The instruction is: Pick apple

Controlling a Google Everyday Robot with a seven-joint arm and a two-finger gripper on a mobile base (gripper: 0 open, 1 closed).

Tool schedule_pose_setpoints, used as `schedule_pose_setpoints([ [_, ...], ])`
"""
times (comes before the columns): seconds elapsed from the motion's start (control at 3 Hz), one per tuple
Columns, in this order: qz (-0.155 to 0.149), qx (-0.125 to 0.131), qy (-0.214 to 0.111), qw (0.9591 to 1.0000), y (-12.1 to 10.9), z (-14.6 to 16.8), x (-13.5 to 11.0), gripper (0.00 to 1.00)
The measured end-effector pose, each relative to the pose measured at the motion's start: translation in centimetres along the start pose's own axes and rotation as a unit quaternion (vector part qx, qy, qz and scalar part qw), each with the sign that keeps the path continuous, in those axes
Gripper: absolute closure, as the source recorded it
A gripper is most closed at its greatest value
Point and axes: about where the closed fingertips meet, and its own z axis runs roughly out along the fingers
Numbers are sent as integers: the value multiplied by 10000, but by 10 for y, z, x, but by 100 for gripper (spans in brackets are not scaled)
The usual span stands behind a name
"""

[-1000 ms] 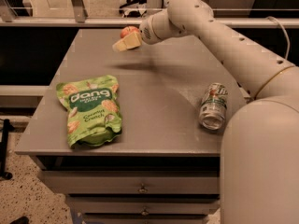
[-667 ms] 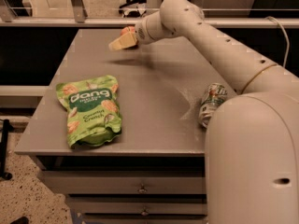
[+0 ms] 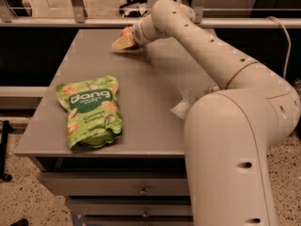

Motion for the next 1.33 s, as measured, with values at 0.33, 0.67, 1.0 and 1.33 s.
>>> schedule_pose_setpoints([
  [0.33,-45,87,62,9999,-8,-2,6,46],
  [0.67,-59,-33,-77,9999,-10,-24,2,69],
  [1.0,-39,-644,-406,9971,-2,-55,-3,92],
  [1.33,-242,-1709,-893,9809,36,-97,-23,100],
])
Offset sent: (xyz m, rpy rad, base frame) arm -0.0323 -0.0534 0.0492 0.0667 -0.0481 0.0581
